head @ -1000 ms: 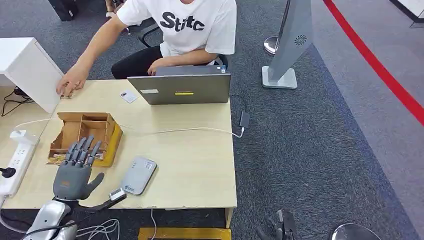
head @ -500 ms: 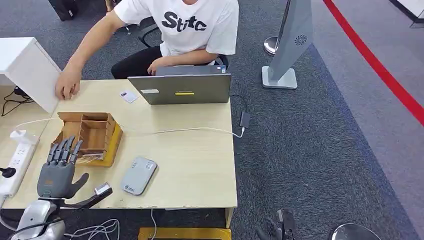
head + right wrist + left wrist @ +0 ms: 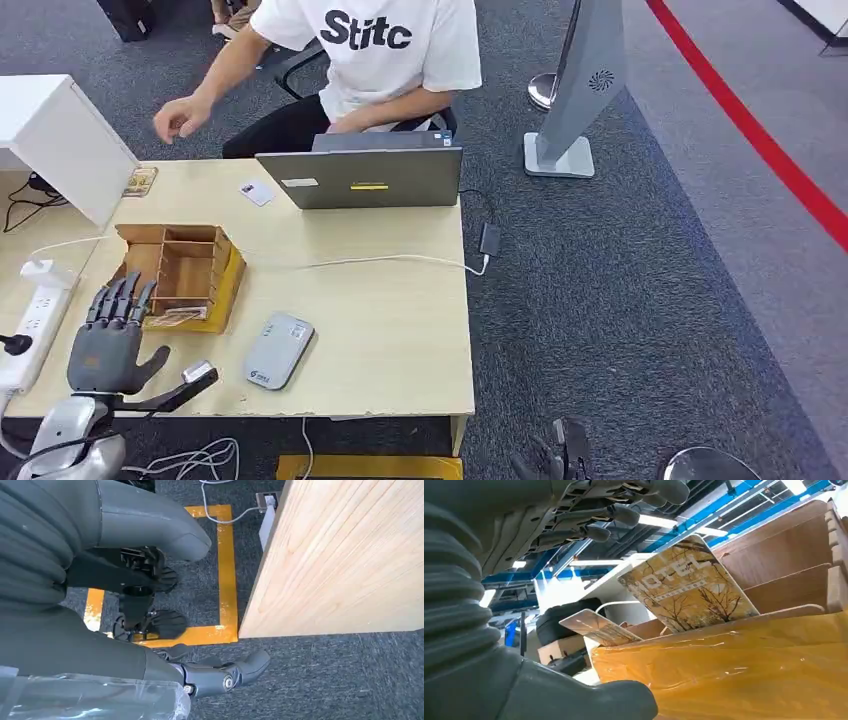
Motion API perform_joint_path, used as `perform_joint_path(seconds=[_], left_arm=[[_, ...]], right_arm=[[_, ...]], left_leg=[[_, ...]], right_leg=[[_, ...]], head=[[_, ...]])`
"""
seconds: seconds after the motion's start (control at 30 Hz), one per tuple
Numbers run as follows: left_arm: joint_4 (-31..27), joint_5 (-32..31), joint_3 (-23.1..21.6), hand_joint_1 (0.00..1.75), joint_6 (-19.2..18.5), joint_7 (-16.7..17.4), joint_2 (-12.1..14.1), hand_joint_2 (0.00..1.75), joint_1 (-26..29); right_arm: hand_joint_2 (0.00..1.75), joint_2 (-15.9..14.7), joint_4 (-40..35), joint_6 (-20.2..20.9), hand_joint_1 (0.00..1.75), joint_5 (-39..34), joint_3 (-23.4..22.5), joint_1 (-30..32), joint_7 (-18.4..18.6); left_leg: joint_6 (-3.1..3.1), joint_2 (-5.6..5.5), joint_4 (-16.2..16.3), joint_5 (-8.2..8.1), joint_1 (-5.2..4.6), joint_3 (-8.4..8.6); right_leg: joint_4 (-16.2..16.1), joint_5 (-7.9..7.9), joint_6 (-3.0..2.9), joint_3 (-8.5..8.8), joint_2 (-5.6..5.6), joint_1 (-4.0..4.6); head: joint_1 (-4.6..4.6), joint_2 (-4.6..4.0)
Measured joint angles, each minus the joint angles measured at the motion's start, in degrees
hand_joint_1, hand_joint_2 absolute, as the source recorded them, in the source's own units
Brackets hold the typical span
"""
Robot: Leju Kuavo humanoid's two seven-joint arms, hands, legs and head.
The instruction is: Pass the card to the sensor for recognition and then transmit it.
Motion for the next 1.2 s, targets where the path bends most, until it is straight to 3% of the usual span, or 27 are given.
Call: perform_joint_path(seconds=[0.17,0.2,0.27,0.33,0.37,0.9,1.2], left_arm=[[1.1,-1.3,0.7,0.0,0.0,-1.3,-0.1,1.75,-1.1],[1.2,-1.6,0.9,0.1,0.0,-1.7,-0.2,1.75,-1.3],[1.3,-2.1,1.2,0.98,0.0,-1.8,-0.4,1.75,-1.6],[1.5,-2.7,1.6,1.64,0.0,-2.0,-0.7,1.75,-1.8],[1.5,-3.0,1.9,1.69,0.0,-2.1,-0.8,1.75,-1.8],[2.2,-3.9,4.2,1.75,0.1,-4.9,-1.8,1.75,-2.5],[2.8,3.5,4.8,1.75,0.1,-9.3,-1.9,1.75,-4.9]], right_arm=[[1.75,0.0,0.0,0.0,0.0,0.2,0.0,-0.1,0.2],[1.75,0.0,0.0,0.0,0.0,0.2,0.0,-0.1,0.4],[1.75,0.0,0.0,0.0,0.0,0.2,0.0,-0.1,0.4],[1.75,0.0,0.0,0.0,0.0,0.2,0.0,-0.1,0.4],[1.75,0.0,0.0,0.0,0.0,0.2,0.0,-0.1,0.4],[1.75,0.1,0.0,0.1,0.0,0.3,0.1,-0.3,0.6],[1.75,0.1,0.0,0.2,0.0,0.3,0.2,-0.5,0.8]], left_leg=[[0.0,0.0,0.0,0.0,0.0,0.0],[0.0,0.0,0.0,0.0,0.0,0.0],[0.0,0.0,0.0,0.0,0.0,0.0],[0.0,0.0,0.0,0.0,0.0,0.0],[0.0,0.01,0.0,0.0,0.0,0.0],[0.0,0.0,0.0,0.0,0.0,0.0],[0.0,-0.02,0.0,0.02,0.0,0.01]], right_leg=[[0.0,0.0,0.0,0.0,0.0,0.0],[0.0,0.0,0.0,0.0,0.0,0.0],[0.0,0.0,0.0,0.0,0.0,0.0],[0.0,0.0,0.0,0.0,0.0,0.0],[0.0,0.0,0.0,0.0,0.01,0.0],[0.0,0.0,0.0,0.0,0.01,0.0],[0.0,0.01,-0.01,0.0,-0.01,0.0]], head=[[0.0,0.0],[0.0,0.0],[0.0,0.0],[0.0,0.0],[0.0,0.0],[0.0,0.0],[0.0,0.0]])
